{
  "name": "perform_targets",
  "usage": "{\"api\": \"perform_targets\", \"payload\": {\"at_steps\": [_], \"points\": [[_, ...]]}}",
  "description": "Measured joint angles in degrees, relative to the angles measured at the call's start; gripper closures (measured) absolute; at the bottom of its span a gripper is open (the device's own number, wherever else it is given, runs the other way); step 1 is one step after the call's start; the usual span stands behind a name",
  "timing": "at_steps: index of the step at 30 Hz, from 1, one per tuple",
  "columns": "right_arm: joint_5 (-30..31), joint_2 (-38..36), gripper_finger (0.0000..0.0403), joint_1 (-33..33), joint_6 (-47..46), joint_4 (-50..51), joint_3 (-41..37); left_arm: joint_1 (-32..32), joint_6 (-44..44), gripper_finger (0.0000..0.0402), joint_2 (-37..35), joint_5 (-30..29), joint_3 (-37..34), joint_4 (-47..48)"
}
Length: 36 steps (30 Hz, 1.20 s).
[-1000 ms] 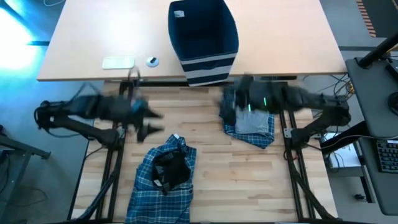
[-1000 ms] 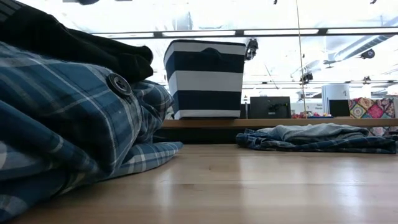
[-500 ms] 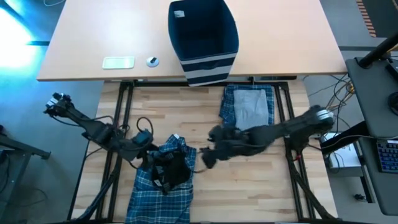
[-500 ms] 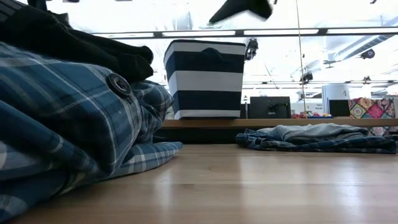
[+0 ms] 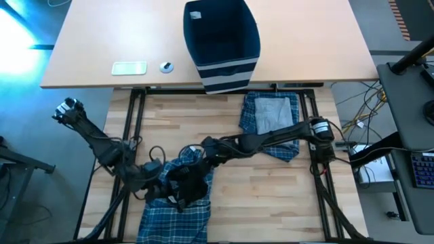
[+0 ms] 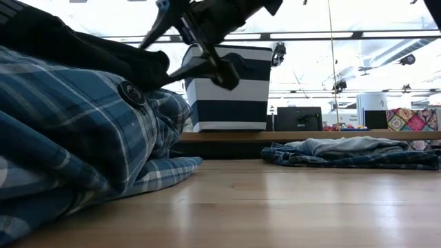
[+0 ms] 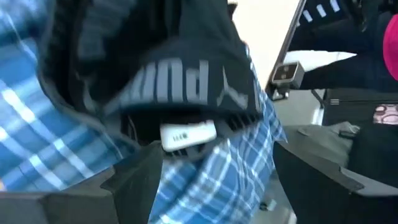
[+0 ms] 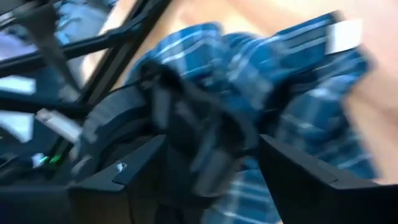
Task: Fold Laundry from Bin
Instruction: Fold the black boxer short
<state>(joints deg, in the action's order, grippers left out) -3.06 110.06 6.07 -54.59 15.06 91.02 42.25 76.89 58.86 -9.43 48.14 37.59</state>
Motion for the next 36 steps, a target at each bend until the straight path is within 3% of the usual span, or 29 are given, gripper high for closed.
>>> {"api": "perform_targets", "payload": {"at_steps": [7, 14, 19, 24, 28, 31, 36], "points": [[-1.48, 1.16, 0.0232, 0.04, -0.97, -2.12, 0.09, 4.43, 9.19, 0.0114, 3.29, -0.27, -0.02, -5.2], [1.13, -0.66, 0.0378, 0.48, 5.48, -1.77, 1.94, 4.95, 11.2, 0.0114, 8.99, 1.0, -0.02, -6.81], [6.53, -4.45, 0.0392, 1.22, 14.13, 2.34, 6.43, 4.95, 9.48, 0.0114, 8.01, 0.98, -0.07, -3.74], [17.68, -8.75, 0.0392, 2.97, 27.92, 15.81, 16.5, 4.32, 6.26, 0.0114, 2.71, -6.69, -0.07, -3.04], [28.18, -11.03, 0.0393, 3.96, 32.37, 33.91, 26.77, 2.79, 0.53, 0.0114, -0.99, -15.61, -0.04, -4.32], [33.53, -11.36, 0.0393, 3.62, 28.94, 48.61, 32.07, -1.3, -3.73, 0.0114, -1.99, -18.48, -0.04, -4.11], [32.02, -11.39, 0.0393, 3.43, 18.85, 64.13, 34.49, -13.66, -14.99, 0.0114, -0.61, -17.61, -0.04, -8.72]]}}
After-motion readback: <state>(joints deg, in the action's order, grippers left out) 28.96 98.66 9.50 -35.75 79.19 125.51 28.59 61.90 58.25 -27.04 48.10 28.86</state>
